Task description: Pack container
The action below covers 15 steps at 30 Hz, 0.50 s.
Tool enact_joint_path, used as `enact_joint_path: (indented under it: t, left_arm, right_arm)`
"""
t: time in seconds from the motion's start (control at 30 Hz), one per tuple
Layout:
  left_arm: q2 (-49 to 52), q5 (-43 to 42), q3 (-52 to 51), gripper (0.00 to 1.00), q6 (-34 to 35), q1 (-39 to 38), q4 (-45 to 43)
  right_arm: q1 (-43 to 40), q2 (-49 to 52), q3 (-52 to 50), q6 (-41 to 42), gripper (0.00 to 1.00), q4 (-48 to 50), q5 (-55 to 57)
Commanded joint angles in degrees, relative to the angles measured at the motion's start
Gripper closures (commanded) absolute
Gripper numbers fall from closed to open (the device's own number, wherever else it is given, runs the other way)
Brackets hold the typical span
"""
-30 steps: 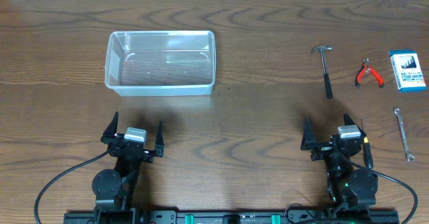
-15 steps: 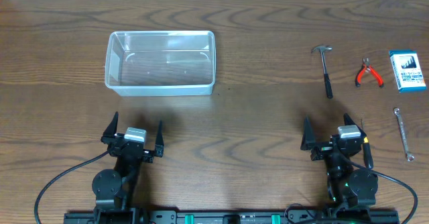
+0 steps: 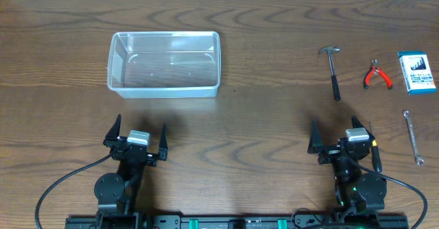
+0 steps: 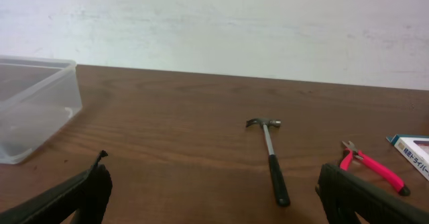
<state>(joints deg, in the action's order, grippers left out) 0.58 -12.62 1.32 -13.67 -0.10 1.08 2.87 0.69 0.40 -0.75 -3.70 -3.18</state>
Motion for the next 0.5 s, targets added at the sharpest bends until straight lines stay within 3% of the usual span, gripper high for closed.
enact_joint_path:
  t: [0.0,0.33,0.47]
  left_arm:
    - [-0.3,-0.2,-1.1,0.02,0.3,0.2,1.9]
    - [-0.3,-0.2,-1.1,0.02,0.3,0.2,1.9]
    - [-0.3,-0.4,-1.1,0.02,0.3,0.2,1.7]
  right_arm:
    - [0.5,-0.3,-0.1,-0.6,0.01,-0.2,-0.2]
    - [0.5,-0.3,-0.1,-0.5,0.01,-0.2,-0.3]
    - [0.5,-0.3,-0.1,5.4,0.01,-0.2,-0.5]
